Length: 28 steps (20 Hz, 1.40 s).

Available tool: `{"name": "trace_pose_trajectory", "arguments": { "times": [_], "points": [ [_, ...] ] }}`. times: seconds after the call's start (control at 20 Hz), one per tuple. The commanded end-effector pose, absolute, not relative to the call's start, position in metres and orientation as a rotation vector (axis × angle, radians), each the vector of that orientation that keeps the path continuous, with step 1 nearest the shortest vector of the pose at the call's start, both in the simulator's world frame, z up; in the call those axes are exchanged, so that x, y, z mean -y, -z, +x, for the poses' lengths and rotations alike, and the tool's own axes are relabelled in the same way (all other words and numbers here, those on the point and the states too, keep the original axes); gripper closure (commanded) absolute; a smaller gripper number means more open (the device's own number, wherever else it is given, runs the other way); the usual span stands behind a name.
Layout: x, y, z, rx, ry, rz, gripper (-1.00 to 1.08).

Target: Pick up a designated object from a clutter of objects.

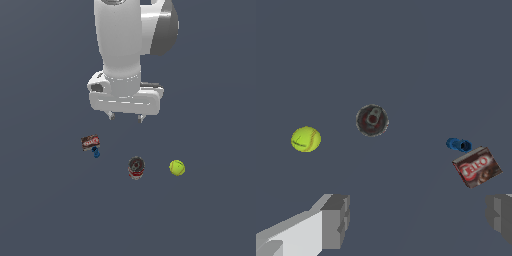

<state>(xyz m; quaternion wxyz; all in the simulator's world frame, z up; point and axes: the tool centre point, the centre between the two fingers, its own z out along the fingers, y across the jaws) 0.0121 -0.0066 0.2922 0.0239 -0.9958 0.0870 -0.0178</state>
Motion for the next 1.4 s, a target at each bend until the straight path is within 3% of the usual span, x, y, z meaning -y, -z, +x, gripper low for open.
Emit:
{"name": "trace_pose_trajectory", "arguments": {
  "times": [0.0,0.75,1.35],
  "points": [
    [0.023,-0.271,0.013,-0.405,0.046,-3.061,-0.92],
    [0.146,-0.125,-0.025,-1.392,0.002,-2.771,-0.92],
    [0.196,-0.069,-0.064,-1.793,0.000,-2.576,-0.92]
  ]
}}
